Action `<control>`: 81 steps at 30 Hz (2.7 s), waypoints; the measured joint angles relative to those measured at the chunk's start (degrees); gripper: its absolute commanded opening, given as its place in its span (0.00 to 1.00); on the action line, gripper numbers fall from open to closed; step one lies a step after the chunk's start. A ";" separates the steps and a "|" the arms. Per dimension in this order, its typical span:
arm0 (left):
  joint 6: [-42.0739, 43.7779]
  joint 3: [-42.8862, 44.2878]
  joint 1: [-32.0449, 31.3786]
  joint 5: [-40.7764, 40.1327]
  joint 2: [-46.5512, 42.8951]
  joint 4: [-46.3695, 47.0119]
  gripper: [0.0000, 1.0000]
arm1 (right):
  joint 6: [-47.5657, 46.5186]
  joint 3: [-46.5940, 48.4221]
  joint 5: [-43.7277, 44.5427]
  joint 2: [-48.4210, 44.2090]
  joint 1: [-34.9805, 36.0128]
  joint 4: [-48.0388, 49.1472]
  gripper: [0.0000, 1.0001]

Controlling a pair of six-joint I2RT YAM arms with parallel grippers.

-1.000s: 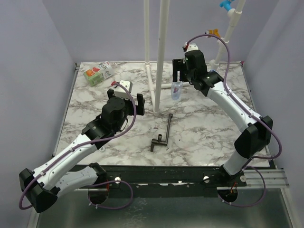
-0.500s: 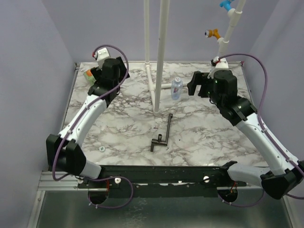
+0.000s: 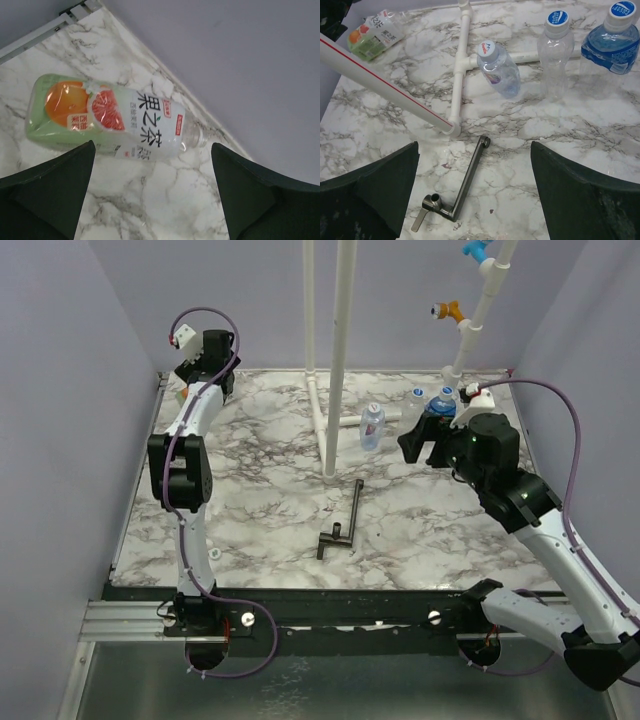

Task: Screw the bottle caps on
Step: Move the plastic bottle to the center of the board.

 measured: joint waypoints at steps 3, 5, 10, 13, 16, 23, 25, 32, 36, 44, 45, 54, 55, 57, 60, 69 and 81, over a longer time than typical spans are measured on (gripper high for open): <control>-1.66 7.82 0.87 -0.72 6.58 0.28 0.99 | 0.02 -0.33 -0.94 -0.50 -0.02 -0.04 0.96; -2.16 12.22 1.07 -1.44 10.21 0.31 0.99 | 0.02 -0.37 -1.51 -0.52 0.00 -0.20 0.96; -2.84 18.03 1.07 -3.28 14.99 0.39 0.99 | 0.00 -0.63 -2.80 -0.52 -0.02 -0.31 0.96; -3.04 20.06 1.05 -3.98 16.68 0.37 0.99 | 0.00 -1.01 -3.48 -0.50 -0.02 -0.31 0.96; -3.02 21.59 1.05 -4.85 17.86 0.44 0.99 | 0.00 -1.16 -4.17 -0.28 -0.02 -0.31 0.96; -2.32 24.83 0.55 -7.58 21.29 0.92 0.99 | 0.00 -1.29 -5.20 0.22 -0.02 -0.26 0.96; -2.36 25.97 0.44 -8.50 22.49 0.94 0.99 | 0.00 -1.36 -5.44 0.20 -0.02 -0.28 0.96; -2.38 29.03 0.42 -12.63 26.77 1.77 0.99 | 0.02 -2.21 -5.92 0.17 -0.02 -0.31 0.96; -2.12 31.36 0.39 -14.99 28.24 1.84 0.99 | 0.09 -2.45 -6.27 0.17 -0.02 -0.35 0.96; -2.89 32.59 1.05 -16.68 29.55 1.62 0.99 | 0.87 -2.93 -7.43 0.15 -0.02 -0.33 0.96; -3.30 32.17 1.29 -16.70 29.55 1.64 0.99 | 0.96 -2.95 -7.54 0.15 -0.02 -0.35 0.96; -6.54 23.08 2.34 -18.82 25.27 4.37 0.99 | 1.55 -3.15 -7.76 -0.42 0.00 -0.48 0.96; -6.80 22.21 2.36 -18.97 24.68 4.42 0.99 | 1.66 -3.15 -7.76 -0.46 -0.02 -0.50 0.96; -7.50 20.33 2.40 -19.30 23.56 4.63 0.99 | 1.84 -3.15 -7.78 -0.63 -0.02 -0.63 0.96; -8.63 16.63 2.40 -19.65 21.24 4.81 0.99 | 2.08 -3.15 -7.80 -0.96 -0.02 -0.72 0.96; -10.99 5.81 2.40 -19.87 14.19 4.57 0.99 | 3.17 -3.19 -8.85 -2.60 -0.02 -1.18 0.96; -17.05 -7.17 1.42 -19.54 5.49 4.37 0.99 | 4.92 -4.59 -8.98 -5.99 -0.02 -2.47 0.96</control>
